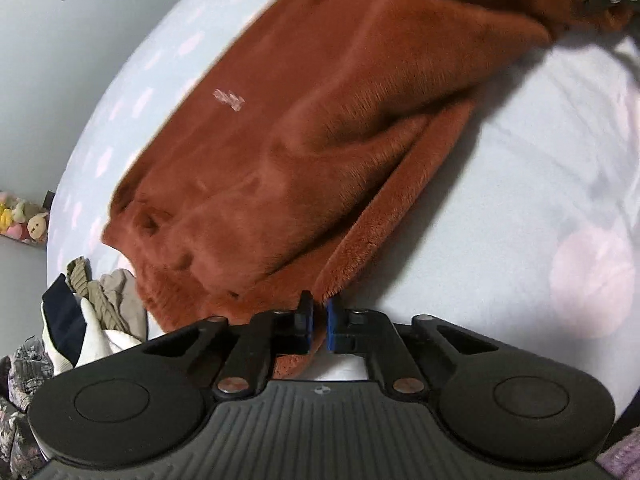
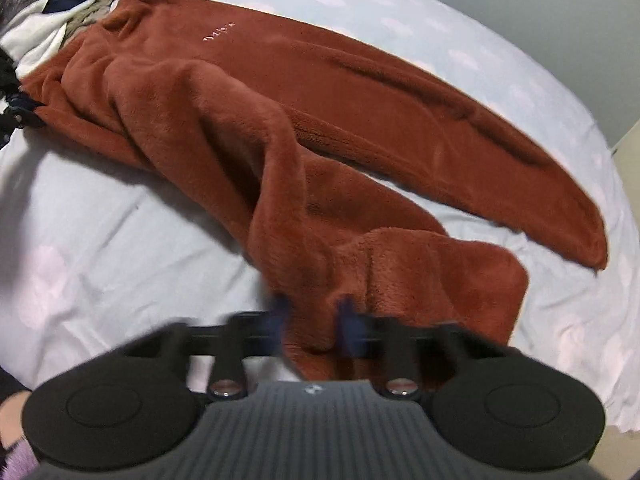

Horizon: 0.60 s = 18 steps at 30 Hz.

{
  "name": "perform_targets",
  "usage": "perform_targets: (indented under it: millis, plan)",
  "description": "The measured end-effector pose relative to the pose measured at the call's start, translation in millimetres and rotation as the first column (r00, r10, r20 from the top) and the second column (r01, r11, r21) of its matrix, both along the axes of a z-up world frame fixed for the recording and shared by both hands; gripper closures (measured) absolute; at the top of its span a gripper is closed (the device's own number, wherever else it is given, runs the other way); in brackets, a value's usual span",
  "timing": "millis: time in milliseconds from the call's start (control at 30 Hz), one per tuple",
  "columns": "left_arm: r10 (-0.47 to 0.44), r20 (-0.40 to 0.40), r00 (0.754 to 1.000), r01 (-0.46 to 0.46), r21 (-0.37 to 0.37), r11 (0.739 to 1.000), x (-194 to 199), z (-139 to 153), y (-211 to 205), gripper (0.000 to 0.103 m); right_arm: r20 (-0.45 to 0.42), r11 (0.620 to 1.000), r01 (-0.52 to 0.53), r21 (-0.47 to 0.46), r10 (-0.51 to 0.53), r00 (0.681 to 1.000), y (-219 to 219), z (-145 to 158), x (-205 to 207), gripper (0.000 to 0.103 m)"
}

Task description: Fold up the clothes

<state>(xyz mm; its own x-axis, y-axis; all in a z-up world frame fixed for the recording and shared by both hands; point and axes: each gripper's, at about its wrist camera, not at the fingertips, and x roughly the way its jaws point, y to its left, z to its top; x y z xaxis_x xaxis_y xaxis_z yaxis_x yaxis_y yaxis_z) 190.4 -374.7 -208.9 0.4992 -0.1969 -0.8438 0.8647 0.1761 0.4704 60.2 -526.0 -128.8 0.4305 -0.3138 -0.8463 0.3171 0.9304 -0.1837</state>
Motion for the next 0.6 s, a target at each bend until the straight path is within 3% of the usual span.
perform_targets:
  millis: [200,367,600]
  plan:
    - [-0.055,0.040,0.998,0.055,-0.016,0.998,-1.0,46.9,24.9,0.100,0.113,0.998,0.037,-0.059,-0.030,0.993,-32.6,45.7,-1.8,0.093]
    - [0.016,0.062,0.998,-0.016,-0.007,1.000,23.2,60.7,50.2,0.100,0.128,0.990,0.042,-0.133,-0.025,0.992,-75.7,63.5,42.4,0.093]
    - [0.140,0.025,0.990,-0.139,-0.019,0.990,52.9,46.8,71.4,0.100,0.068,0.995,0.042,-0.095,-0.035,0.997,-111.7,16.2,104.9,0.090]
